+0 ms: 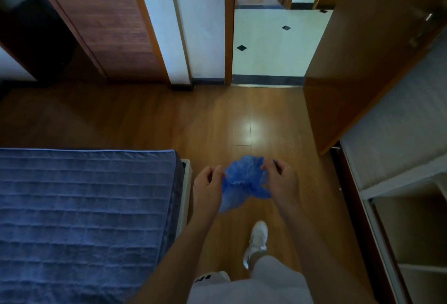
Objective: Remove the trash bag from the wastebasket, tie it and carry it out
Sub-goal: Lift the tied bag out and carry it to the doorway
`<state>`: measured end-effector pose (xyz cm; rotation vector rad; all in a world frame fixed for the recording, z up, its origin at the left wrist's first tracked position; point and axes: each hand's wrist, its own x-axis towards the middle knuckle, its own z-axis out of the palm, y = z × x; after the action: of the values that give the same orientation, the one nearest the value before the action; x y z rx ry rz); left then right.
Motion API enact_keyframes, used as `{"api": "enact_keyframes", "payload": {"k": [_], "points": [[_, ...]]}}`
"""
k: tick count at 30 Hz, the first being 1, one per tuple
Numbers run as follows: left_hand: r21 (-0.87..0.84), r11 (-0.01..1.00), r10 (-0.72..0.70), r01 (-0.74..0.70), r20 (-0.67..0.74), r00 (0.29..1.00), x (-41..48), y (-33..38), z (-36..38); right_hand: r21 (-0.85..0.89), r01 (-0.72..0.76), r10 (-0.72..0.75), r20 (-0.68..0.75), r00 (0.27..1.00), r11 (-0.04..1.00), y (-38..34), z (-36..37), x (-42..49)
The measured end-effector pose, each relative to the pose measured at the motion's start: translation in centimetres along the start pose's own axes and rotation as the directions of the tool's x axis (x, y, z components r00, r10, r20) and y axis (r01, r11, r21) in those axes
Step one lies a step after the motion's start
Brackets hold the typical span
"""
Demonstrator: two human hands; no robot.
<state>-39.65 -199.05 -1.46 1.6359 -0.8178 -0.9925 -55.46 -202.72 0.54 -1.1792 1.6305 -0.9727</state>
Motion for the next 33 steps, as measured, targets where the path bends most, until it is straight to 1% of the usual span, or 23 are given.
{"api": "enact_keyframes", "payload": {"k": [5, 12, 15, 19, 24, 27, 33], "points": [[0.018, 1.0, 0.022, -0.022, -0.044, 0.999, 7.3, 1.3, 1.7, 0.093, 0.034, -0.041, 0.067, 0.997, 0.995, -1.4, 2.2, 7.5], [0.066, 0.997, -0.031, 0.036, -0.076, 0.997, 19.0, 4.8, 7.3, 0.131, 0.096, -0.116, 0.156, 0.981, 0.987, -5.1, 3.7, 21.2], [0.101, 0.994, -0.037, 0.049, -0.118, 0.992, 23.9, 6.8, 9.7, 0.131, 0.114, -0.137, 0.181, 0.974, 0.985, -6.6, 4.0, 27.1], [0.084, 0.994, -0.052, 0.065, -0.153, 0.987, 29.3, 9.0, 12.2, 0.133, 0.13, -0.149, 0.153, 0.977, 0.983, -8.3, 5.3, 33.8], [0.06, 0.994, -0.081, 0.093, -0.187, 0.979, 34.1, 11.1, 14.1, 0.127, 0.135, -0.153, 0.15, 0.977, 0.983, -9.6, 6.8, 39.1], [0.038, 0.995, -0.081, 0.091, -0.204, 0.976, 37.3, 11.8, 14.3, 0.129, 0.12, -0.135, 0.116, 0.984, 0.984, -10.5, 8.4, 42.5], [0.023, 0.994, -0.103, 0.11, -0.199, 0.975, 45.5, 12.5, 13.5, 0.123, 0.109, -0.129, 0.168, 0.977, 0.986, -12.4, 13.0, 49.0]]}}
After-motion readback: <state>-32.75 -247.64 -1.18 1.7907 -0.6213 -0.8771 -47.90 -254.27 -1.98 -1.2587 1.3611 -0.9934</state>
